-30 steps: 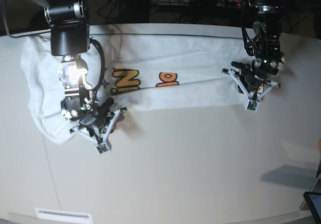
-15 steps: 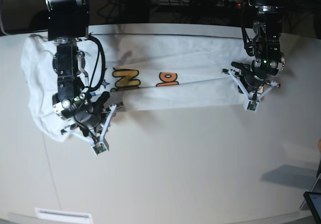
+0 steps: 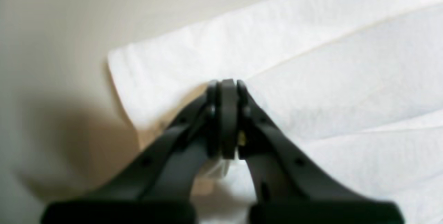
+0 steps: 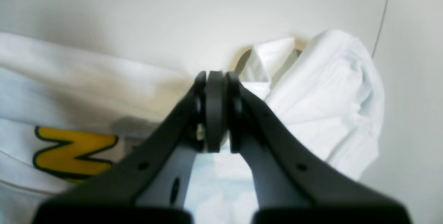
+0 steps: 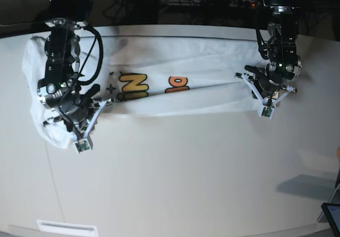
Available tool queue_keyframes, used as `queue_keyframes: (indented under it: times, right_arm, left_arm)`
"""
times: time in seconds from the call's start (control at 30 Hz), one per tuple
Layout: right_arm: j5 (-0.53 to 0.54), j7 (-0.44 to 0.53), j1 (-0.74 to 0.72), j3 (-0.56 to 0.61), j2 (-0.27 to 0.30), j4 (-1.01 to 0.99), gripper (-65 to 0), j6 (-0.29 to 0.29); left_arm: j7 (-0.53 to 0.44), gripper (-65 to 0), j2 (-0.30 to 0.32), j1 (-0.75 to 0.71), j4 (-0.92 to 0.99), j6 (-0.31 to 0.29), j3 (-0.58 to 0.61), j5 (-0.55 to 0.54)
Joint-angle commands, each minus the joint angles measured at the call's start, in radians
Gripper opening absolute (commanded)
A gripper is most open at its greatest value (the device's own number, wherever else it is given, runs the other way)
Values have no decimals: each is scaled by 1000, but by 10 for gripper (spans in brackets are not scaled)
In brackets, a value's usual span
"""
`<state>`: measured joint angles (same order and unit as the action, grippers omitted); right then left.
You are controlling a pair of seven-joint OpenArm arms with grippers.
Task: Fold the T-shirt properly
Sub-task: 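Fold the sleeve end over the shirt with the right gripper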
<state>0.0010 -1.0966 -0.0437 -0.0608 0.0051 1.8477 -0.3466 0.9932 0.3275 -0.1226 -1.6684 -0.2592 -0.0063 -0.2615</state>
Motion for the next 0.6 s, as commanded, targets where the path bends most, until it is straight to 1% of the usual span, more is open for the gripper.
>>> queue_keyframes:
  times: [0.0,0.07,0.23,0.33,0.43,0.57]
  right_arm:
    - [3,11,0,-3,0,27,-647,2]
    - [3,9,21,-4,-6,39,-647,5]
    - [3,11,84,-44,-66,85,-647,5]
    - [3,13,118,-46,-86,106,-647,5]
    - [3,17,149,-46,-98,111,-647,7]
    - [3,20,179,-47,-100,111,-647,8]
  left_arm:
    - [20,-650,8,2,-3,-1,1,3]
    - [20,-650,8,2,-3,-1,1,3]
    - [20,-650,9,2,-2,-1,1,3]
    - [20,-650,9,2,-2,-1,1,3]
    - [20,-650,9,2,-2,-1,2,3]
    - [20,-650,9,2,-2,-1,2,3]
